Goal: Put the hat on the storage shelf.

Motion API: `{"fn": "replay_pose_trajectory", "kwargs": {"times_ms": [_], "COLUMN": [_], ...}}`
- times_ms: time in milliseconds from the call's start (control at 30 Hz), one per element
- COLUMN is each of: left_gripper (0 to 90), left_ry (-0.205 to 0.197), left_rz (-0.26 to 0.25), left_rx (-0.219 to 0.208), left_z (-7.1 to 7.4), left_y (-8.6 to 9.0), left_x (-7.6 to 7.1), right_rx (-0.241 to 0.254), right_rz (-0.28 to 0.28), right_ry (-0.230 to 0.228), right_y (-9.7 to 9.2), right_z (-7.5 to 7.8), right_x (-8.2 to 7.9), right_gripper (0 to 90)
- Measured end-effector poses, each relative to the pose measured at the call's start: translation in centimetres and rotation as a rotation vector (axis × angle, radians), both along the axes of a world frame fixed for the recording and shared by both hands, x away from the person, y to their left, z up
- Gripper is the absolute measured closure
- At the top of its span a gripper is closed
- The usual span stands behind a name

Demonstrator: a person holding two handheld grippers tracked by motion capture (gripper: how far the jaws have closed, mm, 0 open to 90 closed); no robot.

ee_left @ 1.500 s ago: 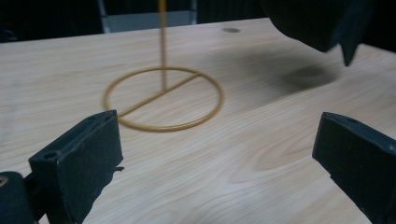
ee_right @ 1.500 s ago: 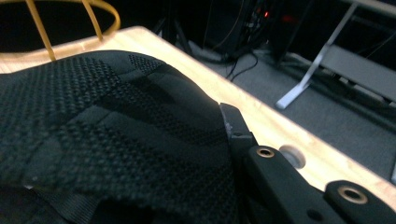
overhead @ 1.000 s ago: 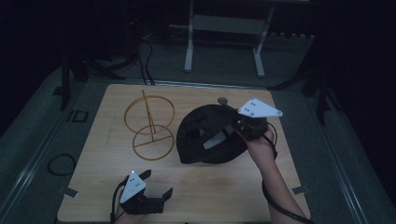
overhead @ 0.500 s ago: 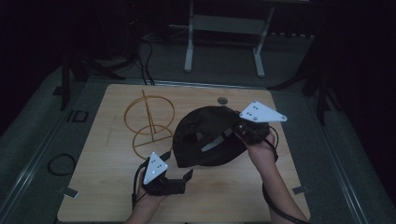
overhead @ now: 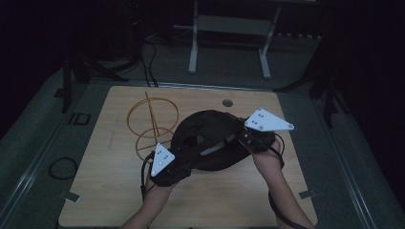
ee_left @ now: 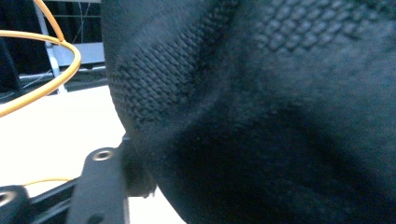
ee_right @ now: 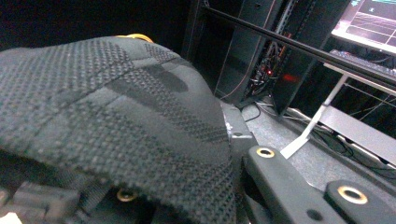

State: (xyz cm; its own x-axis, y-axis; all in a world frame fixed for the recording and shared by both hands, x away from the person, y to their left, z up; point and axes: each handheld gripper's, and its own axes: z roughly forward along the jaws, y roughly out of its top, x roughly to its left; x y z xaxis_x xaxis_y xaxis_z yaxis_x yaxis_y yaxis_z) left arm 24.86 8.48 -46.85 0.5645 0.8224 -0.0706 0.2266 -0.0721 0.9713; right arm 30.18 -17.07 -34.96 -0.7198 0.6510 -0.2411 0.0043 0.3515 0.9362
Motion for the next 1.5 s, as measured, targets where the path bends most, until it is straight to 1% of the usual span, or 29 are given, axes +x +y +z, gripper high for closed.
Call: {"fn": "replay_pose_trajectory", "kwargs": {"times_ms": [100,133,167,200,233,267,300,367,433,533,567,633,700,767,800,867,933,967,1033,1067,1100,1133,1200,1233,1267,1300,1333,1400,1500], "left_gripper": [55.5,60.5,64.4,69.4,75.0,79.0,85.1,89.0,89.8,90.0,90.0,90.0,90.0,90.0,90.0,90.0,90.0,90.0,90.0,90.0,90.0,90.0,90.0,90.0,90.0,90.0,90.0,90.0,90.0], "left_ry": [-0.009,-0.015,-0.013,-0.006,-0.008,-0.01,-0.006,-0.015,-0.024,-0.026,-0.035,-0.036,-0.043,-0.046,-0.043,-0.047,-0.054,-0.054,-0.056,-0.054,-0.056,-0.054,-0.063,-0.064,-0.064,-0.072,-0.076,-0.094,-0.108], "left_rz": [0.02,0.027,0.034,0.043,0.05,0.053,0.053,0.049,0.046,0.035,0.034,0.031,0.032,0.031,0.029,0.031,0.027,0.029,0.029,0.03,0.034,0.034,0.036,0.032,0.032,0.037,0.036,0.037,0.043], "left_rx": [-0.022,-0.02,-0.023,-0.024,-0.021,-0.031,-0.039,-0.029,-0.028,-0.032,-0.027,-0.03,-0.022,-0.004,-0.005,-0.001,0.015,0.009,0.02,0.012,0.021,0.013,0.033,0.035,0.035,0.046,0.052,0.064,0.073], "left_z": [0.1,0.2,0.2,0.3,0.3,0.3,0.3,0.4,0.6,1.0,1.1,1.5,1.9,2.3,2.4,2.9,3.2,3.4,3.7,3.8,3.9,4.0,4.1,4.2,4.2,4.3,4.4,4.5,4.9], "left_y": [0.0,-0.1,-0.2,-0.2,-0.2,-0.2,-0.1,-0.1,-0.1,0.0,0.0,0.0,-0.1,-0.2,-0.2,-0.3,-0.4,-0.4,-0.4,-0.4,-0.3,-0.3,-0.3,-0.3,-0.3,-0.4,-0.4,-0.5,-0.5], "left_x": [0.0,0.1,0.1,0.2,0.2,0.3,0.4,0.4,0.3,0.4,0.4,0.3,0.3,0.3,0.3,0.4,0.4,0.5,0.6,0.6,0.7,0.7,0.8,0.8,0.8,0.7,0.7,0.6,0.5], "right_rx": [0.002,-0.002,-0.002,-0.005,-0.009,-0.011,-0.014,-0.018,-0.017,0.011,0.024,0.035,0.038,0.04,0.046,0.061,0.067,0.068,0.058,0.059,0.057,0.052,0.036,0.028,0.028,0.021,0.021,0.007,0.0], "right_rz": [0.0,-0.001,-0.002,0.002,-0.003,-0.005,-0.001,-0.002,-0.002,-0.012,-0.01,-0.01,-0.015,-0.026,-0.027,-0.03,-0.028,-0.023,-0.015,-0.008,-0.004,-0.006,-0.002,-0.006,-0.006,-0.005,0.011,0.024,0.059], "right_ry": [0.002,-0.001,-0.002,-0.001,-0.001,-0.001,-0.001,0.004,0.012,0.018,0.021,0.018,0.015,0.005,0.007,0.009,0.018,0.019,0.018,0.025,0.033,0.038,0.052,0.059,0.059,0.071,0.094,0.121,0.15], "right_y": [-0.3,-0.3,-0.4,-0.4,-0.4,-0.4,-0.5,-0.5,-0.5,-1.0,-1.2,-1.6,-1.9,-2.2,-2.4,-2.8,-3.0,-3.1,-3.3,-3.4,-3.5,-3.6,-3.8,-3.9,-3.9,-4.0,-4.5,-4.9,-5.7], "right_z": [-0.3,-0.4,-0.4,-0.5,-0.5,-0.6,-0.7,-0.9,-1.2,-1.7,-1.9,-2.2,-2.4,-2.7,-2.8,-3.0,-3.3,-3.4,-3.7,-3.8,-4.0,-4.2,-4.6,-4.9,-4.9,-5.2,-5.7,-6.3,-7.1], "right_x": [-0.3,-0.4,-0.5,-0.5,-0.6,-0.6,-0.6,-0.7,-0.8,-0.9,-1.0,-1.1,-1.3,-1.5,-1.6,-1.8,-2.1,-2.2,-2.5,-2.6,-2.8,-2.9,-3.3,-3.5,-3.5,-3.7,-4.2,-4.6,-5.3], "right_gripper": [89.8,89.8,89.8,89.8,89.8,89.7,89.7,89.7,89.5,87.0,85.9,85.1,84.7,82.5,80.9,76.1,67.3,65.0,57.6,55.1,52.9,50.6,46.8,44.6,44.6,41.5,39.5,36.5,34.6]}}
